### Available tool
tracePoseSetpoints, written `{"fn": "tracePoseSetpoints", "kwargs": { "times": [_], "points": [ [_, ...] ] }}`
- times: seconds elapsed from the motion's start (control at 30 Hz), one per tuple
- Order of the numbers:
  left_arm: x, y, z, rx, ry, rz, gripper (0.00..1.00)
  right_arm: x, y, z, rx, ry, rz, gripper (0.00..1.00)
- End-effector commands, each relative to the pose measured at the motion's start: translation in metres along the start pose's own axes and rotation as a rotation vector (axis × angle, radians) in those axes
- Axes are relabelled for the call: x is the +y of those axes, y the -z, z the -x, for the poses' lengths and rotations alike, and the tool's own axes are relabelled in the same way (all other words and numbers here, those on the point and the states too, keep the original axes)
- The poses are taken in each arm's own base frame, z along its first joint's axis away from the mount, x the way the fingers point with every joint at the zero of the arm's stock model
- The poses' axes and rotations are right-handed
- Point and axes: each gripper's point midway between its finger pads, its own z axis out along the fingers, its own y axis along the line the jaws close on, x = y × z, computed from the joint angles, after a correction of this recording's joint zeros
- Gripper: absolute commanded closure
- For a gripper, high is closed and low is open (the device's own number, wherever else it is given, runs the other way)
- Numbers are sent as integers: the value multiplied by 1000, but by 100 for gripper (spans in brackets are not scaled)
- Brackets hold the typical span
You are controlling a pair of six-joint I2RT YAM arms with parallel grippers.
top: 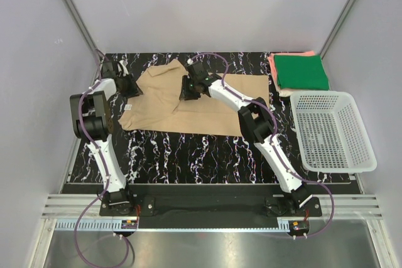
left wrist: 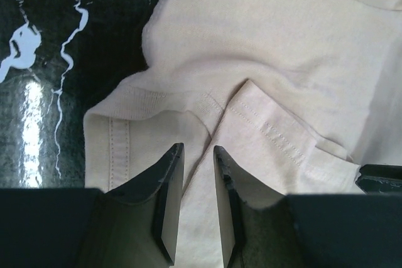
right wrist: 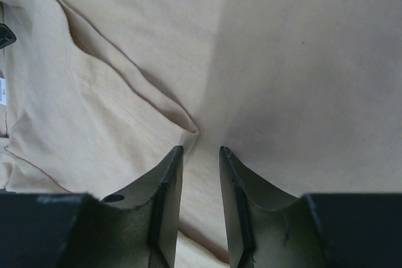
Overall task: Fold and stack the t-shirts
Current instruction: Fold the tshirt
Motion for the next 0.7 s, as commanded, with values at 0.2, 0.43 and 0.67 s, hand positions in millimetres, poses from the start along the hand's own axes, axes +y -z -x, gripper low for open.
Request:
{"fn": "tracePoseSetpoints", "kwargs": {
  "times": [0.2,0.43,0.67],
  "points": [
    [-12,-5,8,43,-42,-72,70,19,17,18,-47,-14,28,64],
    [-19,-6,5,57,-40,-101,74,24,13,11,-24,-19,58,67],
    [-22,-11,3,72,-46,-135,78,30,14,13,-26,-9,85,72]
  ]
}}
